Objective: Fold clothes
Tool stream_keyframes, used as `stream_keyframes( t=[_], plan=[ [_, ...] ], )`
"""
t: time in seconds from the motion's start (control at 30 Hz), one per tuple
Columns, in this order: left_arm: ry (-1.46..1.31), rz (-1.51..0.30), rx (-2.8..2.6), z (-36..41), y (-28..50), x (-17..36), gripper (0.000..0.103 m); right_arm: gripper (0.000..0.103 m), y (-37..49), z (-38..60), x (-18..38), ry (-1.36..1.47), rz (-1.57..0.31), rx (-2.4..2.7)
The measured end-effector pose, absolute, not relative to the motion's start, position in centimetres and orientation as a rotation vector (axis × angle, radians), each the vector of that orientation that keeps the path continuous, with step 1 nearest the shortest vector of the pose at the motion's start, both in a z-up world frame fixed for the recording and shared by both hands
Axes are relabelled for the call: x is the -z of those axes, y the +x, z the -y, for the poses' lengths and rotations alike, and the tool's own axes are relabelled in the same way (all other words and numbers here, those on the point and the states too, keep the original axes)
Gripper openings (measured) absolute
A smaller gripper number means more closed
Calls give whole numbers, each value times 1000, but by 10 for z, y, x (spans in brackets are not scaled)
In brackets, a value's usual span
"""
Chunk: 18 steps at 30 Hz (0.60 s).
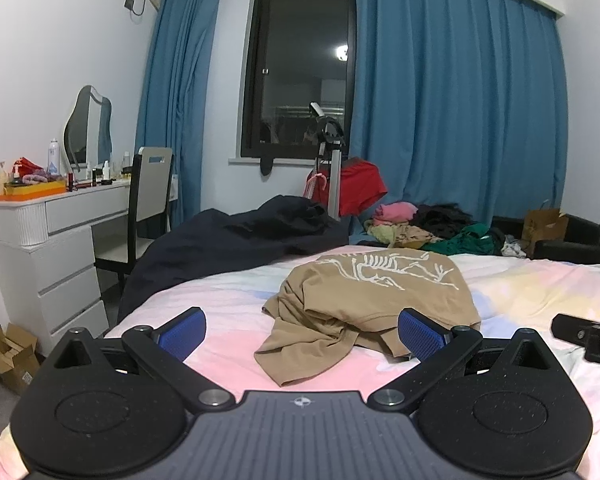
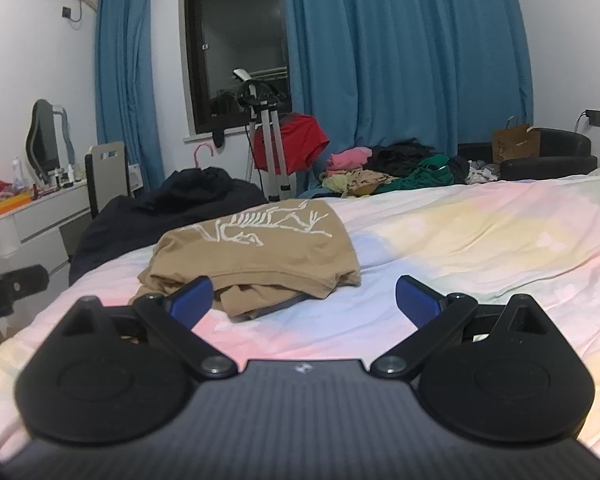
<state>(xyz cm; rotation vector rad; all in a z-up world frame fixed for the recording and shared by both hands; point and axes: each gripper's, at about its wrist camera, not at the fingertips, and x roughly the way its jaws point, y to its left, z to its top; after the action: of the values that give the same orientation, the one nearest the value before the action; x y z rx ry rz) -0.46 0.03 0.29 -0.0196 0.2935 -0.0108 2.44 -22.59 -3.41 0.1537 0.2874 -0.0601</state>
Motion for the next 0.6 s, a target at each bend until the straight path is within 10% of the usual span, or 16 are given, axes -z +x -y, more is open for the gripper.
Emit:
stream_keyframes(
  t=[0.6],
  plan=[
    [97,-645,108,13,97,19,102,99,22,237,31,209,-276,57]
  ],
)
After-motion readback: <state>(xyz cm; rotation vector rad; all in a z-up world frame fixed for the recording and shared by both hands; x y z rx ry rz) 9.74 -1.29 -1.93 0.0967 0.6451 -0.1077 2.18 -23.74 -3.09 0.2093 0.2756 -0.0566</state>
